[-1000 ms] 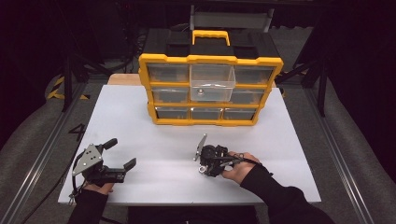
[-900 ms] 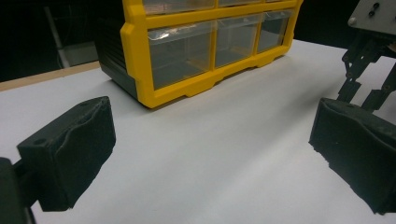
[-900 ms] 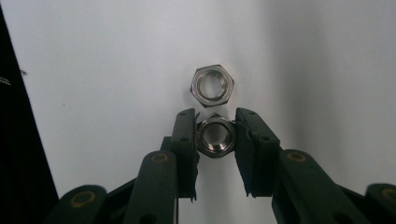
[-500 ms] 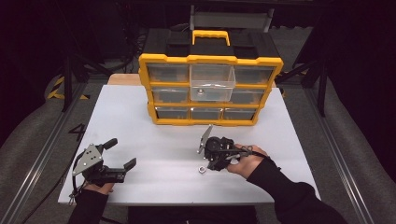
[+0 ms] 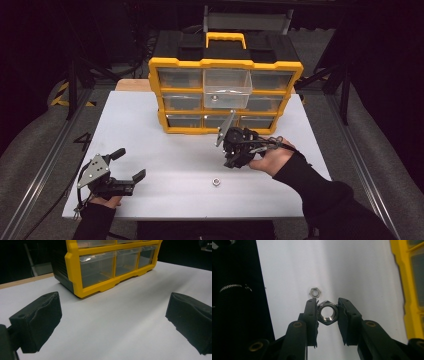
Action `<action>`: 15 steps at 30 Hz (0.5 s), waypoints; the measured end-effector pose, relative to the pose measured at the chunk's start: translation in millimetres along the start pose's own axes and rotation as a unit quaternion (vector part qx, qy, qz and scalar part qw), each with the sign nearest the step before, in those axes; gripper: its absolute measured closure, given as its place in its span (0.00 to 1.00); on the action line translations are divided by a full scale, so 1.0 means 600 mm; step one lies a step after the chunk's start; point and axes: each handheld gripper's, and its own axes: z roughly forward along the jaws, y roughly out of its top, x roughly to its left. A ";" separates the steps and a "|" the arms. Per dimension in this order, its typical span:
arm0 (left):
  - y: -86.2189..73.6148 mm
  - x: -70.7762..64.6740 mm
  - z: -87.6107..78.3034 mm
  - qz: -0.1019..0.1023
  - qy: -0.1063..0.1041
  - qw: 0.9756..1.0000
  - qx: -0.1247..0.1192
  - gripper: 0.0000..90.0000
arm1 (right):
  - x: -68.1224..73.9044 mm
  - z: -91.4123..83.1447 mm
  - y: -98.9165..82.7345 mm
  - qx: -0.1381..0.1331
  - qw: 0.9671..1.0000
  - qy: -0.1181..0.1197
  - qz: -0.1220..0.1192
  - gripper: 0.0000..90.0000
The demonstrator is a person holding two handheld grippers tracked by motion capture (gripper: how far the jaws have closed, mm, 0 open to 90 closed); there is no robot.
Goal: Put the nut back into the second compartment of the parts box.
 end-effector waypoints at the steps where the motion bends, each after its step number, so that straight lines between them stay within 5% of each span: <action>1: 0.000 0.000 0.000 0.000 0.000 1.000 0.000 0.01 | -0.001 -0.005 0.002 -0.001 1.000 0.001 0.000 0.78; 15: 0.000 0.000 -0.001 0.002 0.000 1.000 0.000 0.01 | -0.022 -0.097 0.034 -0.019 1.000 -0.015 -0.006 0.77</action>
